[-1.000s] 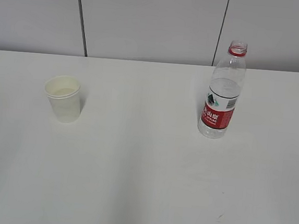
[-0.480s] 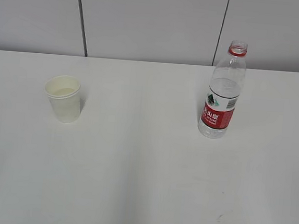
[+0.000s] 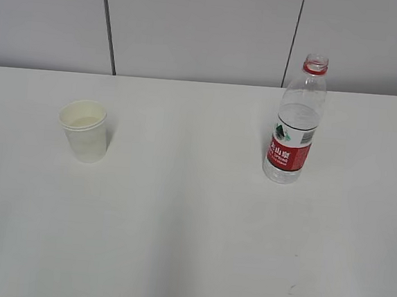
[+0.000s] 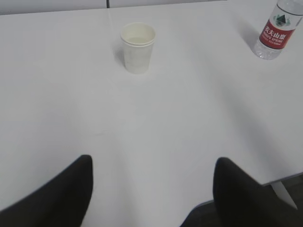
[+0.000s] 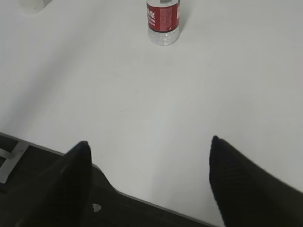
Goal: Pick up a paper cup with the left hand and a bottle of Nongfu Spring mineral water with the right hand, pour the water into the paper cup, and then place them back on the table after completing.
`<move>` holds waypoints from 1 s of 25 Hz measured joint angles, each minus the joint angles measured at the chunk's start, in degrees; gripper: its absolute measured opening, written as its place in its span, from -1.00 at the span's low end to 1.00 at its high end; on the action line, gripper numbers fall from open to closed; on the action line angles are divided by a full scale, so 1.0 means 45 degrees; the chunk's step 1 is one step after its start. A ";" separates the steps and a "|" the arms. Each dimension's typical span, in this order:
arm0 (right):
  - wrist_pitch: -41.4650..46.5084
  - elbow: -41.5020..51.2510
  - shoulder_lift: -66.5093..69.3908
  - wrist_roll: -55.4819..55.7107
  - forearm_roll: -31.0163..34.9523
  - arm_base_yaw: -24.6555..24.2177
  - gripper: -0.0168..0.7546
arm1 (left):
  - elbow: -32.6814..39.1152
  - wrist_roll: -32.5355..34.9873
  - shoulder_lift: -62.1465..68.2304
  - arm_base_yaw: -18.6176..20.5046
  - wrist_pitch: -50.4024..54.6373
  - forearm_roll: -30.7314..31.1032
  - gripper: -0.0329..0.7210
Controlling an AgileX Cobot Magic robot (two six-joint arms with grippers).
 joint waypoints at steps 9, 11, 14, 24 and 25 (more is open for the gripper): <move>0.0028 0.0023 0.0000 0.0000 -0.0150 0.0000 0.53 | 0.0000 0.0013 0.0000 0.0000 -0.0038 0.0000 0.39; 0.0028 0.0023 0.0000 0.0000 -0.0150 0.0000 0.53 | 0.0000 0.0013 0.0000 0.0000 -0.0038 0.0000 0.38; 0.0028 0.0023 0.0000 0.0000 -0.0150 -0.0124 0.53 | 0.0000 0.0013 0.0000 0.0011 -0.0038 0.0288 0.36; 0.0028 0.0023 0.0000 0.0000 -0.0177 -0.1978 0.53 | 0.0000 0.0013 0.0000 0.0944 -0.0051 0.0444 0.35; 0.0028 0.0023 0.0000 0.0000 -0.0208 -0.1986 0.53 | 0.0000 0.0013 0.0000 0.1005 -0.0051 0.0444 0.35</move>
